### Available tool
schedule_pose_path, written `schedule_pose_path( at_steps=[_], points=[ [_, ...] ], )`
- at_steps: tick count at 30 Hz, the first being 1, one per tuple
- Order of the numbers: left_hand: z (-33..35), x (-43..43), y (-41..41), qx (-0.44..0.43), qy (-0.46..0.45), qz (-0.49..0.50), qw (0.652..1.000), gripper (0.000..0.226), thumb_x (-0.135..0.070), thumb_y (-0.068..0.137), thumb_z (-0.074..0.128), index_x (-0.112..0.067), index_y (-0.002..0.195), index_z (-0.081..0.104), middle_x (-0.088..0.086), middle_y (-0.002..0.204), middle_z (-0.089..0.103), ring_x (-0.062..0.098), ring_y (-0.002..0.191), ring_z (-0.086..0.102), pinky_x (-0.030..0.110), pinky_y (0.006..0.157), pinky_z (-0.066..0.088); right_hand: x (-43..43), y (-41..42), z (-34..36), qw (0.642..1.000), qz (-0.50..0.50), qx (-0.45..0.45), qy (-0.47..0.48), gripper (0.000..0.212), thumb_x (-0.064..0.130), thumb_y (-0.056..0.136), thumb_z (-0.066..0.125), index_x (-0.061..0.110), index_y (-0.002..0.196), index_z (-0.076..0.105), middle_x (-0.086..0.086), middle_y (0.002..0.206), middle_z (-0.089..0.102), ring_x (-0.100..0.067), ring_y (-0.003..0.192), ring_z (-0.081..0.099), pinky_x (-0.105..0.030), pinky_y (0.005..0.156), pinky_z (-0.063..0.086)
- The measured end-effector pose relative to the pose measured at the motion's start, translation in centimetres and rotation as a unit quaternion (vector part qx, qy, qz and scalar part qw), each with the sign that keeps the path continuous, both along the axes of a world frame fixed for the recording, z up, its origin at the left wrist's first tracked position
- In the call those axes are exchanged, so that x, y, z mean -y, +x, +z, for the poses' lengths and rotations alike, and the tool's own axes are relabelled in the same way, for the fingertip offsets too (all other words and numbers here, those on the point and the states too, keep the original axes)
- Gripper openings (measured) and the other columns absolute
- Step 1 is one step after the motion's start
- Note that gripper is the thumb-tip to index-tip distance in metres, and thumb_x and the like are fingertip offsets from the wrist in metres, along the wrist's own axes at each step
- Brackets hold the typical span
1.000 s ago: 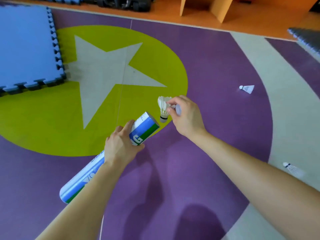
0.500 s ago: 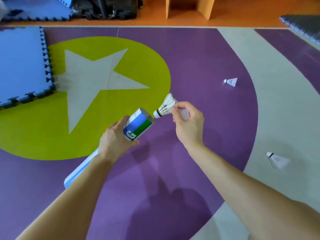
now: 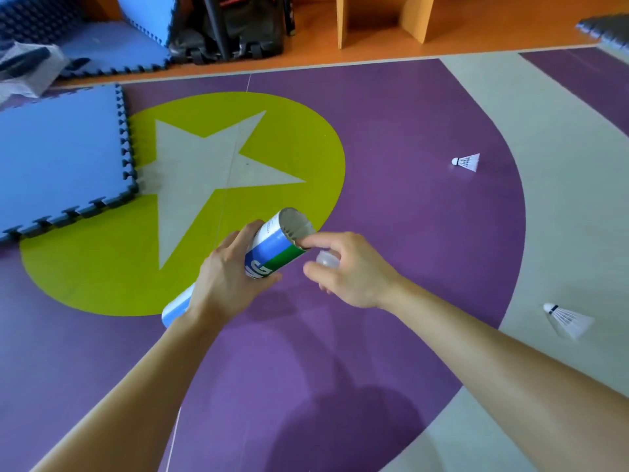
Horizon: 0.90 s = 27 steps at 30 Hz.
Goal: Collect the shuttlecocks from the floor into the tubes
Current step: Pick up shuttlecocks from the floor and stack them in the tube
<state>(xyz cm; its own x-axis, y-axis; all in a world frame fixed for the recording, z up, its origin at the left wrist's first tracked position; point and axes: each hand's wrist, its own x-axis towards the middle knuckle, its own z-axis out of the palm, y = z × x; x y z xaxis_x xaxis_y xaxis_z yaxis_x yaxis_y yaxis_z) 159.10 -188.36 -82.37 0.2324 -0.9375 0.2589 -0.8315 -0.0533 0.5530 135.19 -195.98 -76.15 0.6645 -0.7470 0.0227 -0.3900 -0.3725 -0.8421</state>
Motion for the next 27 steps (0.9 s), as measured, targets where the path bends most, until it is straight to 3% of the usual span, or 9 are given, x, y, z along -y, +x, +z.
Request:
schedule_pose_path(
  at_steps=[2,4,7,10,12,19,24,27],
  points=[
    [-0.1,-0.3,0.4,0.026,0.010,-0.001,1.000,0.089,-0.036,0.073,0.099,-0.037,0.148,0.052,-0.008,0.117,0.064,0.027,0.097,0.066,0.047,0.080,0.058,-0.3,-0.3,0.4,0.996,0.056,-0.067,0.010,0.049,0.019,0.092,0.067,0.028,0.141,0.064,0.049,0.066,0.056,0.015,0.070,0.059,-0.020,0.080,0.042],
    [-0.4,-0.5,0.5,0.041,0.022,-0.008,0.999,0.089,-0.038,0.073,0.099,-0.039,0.149,0.052,-0.009,0.120,0.064,0.027,0.098,0.066,0.046,0.081,0.058,-0.4,-0.3,0.9,0.989,0.089,-0.115,0.028,0.056,0.021,0.092,0.066,0.034,0.145,0.058,0.032,0.066,0.061,0.008,0.069,0.061,-0.023,0.076,0.047],
    [-1.0,-0.4,0.3,0.057,0.041,-0.030,0.997,0.090,-0.040,0.072,0.099,-0.040,0.149,0.052,-0.009,0.122,0.065,0.027,0.101,0.067,0.044,0.081,0.058,-0.3,-0.2,1.0,0.975,0.128,-0.174,0.055,0.044,0.021,0.091,0.063,0.036,0.132,0.057,0.008,0.066,0.064,-0.004,0.058,0.065,-0.021,0.062,0.049],
    [-1.5,-0.5,0.2,0.062,0.055,-0.048,0.995,0.093,-0.044,0.071,0.099,-0.043,0.149,0.049,-0.009,0.124,0.066,0.028,0.103,0.069,0.044,0.081,0.059,-0.7,0.5,0.4,0.964,0.138,-0.216,0.074,0.027,0.021,0.091,0.063,0.020,0.118,0.056,0.004,0.072,0.069,-0.010,0.064,0.069,-0.026,0.064,0.052],
    [-1.6,-0.7,0.3,0.064,0.059,-0.065,0.994,0.094,-0.044,0.070,0.099,-0.044,0.149,0.047,-0.009,0.126,0.066,0.028,0.104,0.069,0.043,0.082,0.059,-0.9,1.1,-0.3,0.958,0.138,-0.237,0.087,0.028,0.023,0.091,0.064,0.016,0.117,0.054,-0.001,0.080,0.075,-0.018,0.072,0.074,-0.029,0.067,0.054],
    [-1.1,-1.5,0.9,0.059,0.050,-0.084,0.993,0.093,-0.042,0.072,0.100,-0.044,0.149,0.047,-0.012,0.126,0.065,0.024,0.105,0.067,0.042,0.084,0.057,-1.0,2.0,-1.0,0.961,0.149,-0.203,0.116,0.040,0.019,0.091,0.066,0.019,0.129,0.056,-0.007,0.086,0.078,-0.014,0.066,0.069,-0.024,0.065,0.054],
    [-1.1,-1.5,1.4,0.020,0.057,-0.061,0.996,0.091,-0.058,0.068,0.088,-0.044,0.149,0.048,-0.011,0.120,0.066,0.024,0.103,0.067,0.046,0.082,0.059,-0.1,1.7,0.0,0.973,0.131,-0.138,0.128,0.041,0.019,0.085,0.075,0.024,0.124,0.061,0.001,0.079,0.074,-0.012,0.064,0.066,-0.026,0.060,0.052],
    [-1.1,-1.7,2.3,0.028,0.064,-0.026,0.997,0.092,-0.062,0.065,0.086,-0.045,0.147,0.048,-0.011,0.116,0.065,0.026,0.101,0.067,0.046,0.081,0.059,1.5,0.8,0.5,0.993,0.054,-0.070,0.084,0.072,0.022,0.080,0.076,0.038,0.145,0.051,0.016,0.120,0.069,0.006,0.085,0.062,-0.018,0.076,0.047]
  ],
)
